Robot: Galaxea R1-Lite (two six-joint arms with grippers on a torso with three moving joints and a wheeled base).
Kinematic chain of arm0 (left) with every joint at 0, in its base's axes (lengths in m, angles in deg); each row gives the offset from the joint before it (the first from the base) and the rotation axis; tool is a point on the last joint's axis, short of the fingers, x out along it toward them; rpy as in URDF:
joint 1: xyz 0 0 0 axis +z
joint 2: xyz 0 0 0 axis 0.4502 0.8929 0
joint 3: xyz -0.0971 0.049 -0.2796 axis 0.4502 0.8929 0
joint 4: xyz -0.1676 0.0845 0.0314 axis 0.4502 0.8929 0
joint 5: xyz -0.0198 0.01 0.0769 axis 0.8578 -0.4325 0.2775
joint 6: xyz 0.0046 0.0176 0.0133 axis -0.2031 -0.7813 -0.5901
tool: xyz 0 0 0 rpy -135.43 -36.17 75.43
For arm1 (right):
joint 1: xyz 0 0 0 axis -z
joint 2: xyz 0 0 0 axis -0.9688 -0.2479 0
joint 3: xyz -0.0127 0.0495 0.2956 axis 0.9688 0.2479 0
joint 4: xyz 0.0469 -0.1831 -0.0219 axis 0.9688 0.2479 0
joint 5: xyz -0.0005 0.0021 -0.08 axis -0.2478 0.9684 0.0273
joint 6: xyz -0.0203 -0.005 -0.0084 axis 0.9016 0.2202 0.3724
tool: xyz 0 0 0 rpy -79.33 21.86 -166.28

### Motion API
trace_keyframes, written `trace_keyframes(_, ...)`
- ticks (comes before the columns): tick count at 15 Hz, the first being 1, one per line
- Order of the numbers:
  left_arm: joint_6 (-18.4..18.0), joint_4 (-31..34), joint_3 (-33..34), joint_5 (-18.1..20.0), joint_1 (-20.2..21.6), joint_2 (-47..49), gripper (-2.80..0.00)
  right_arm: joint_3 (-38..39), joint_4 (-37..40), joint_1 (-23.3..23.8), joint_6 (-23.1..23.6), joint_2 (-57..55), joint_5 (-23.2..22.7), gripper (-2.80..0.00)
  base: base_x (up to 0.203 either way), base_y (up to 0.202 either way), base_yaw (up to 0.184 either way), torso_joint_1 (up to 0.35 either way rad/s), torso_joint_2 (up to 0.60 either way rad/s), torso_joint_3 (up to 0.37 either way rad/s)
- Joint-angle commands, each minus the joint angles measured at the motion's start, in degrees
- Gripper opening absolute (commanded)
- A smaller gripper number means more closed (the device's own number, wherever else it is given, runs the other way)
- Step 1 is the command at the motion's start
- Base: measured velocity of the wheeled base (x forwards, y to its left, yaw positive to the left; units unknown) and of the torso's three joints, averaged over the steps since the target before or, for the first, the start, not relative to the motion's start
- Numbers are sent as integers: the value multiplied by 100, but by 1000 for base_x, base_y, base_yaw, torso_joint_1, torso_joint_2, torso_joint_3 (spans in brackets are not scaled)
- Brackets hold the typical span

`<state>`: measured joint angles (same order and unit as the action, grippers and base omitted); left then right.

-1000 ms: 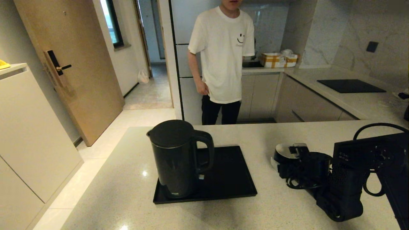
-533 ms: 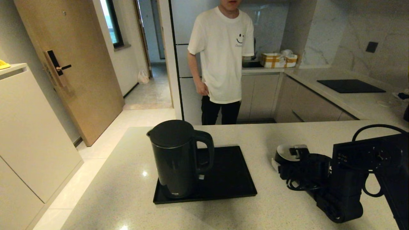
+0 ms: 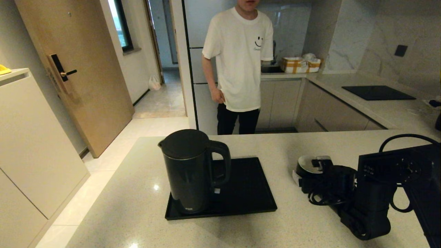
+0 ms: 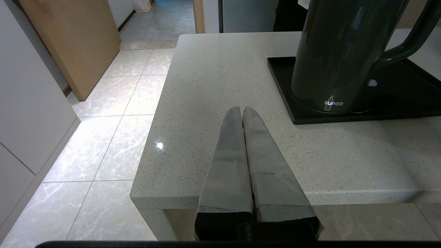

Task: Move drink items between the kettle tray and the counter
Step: Place it on the right

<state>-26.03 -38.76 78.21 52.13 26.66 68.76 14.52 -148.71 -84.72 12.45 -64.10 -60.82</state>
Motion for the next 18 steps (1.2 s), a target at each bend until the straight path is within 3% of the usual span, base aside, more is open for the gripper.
trace_keyframes(1, 0, 2, 1, -2, 1, -2, -280, 39, -55, 2, -10, -19, -45, 0, 0, 0, 0, 0, 0, 0)
trace_keyframes(15, 0, 2, 1, -2, 1, -2, -280, 1070, -55, 11, -269, 528, -385, 0, 0, 0, 0, 0, 0, 0)
trace_keyframes(18, 0, 2, 1, -2, 1, -2, -280, 1684, -55, 13, -430, 1022, -686, 0, 0, 0, 0, 0, 0, 0)
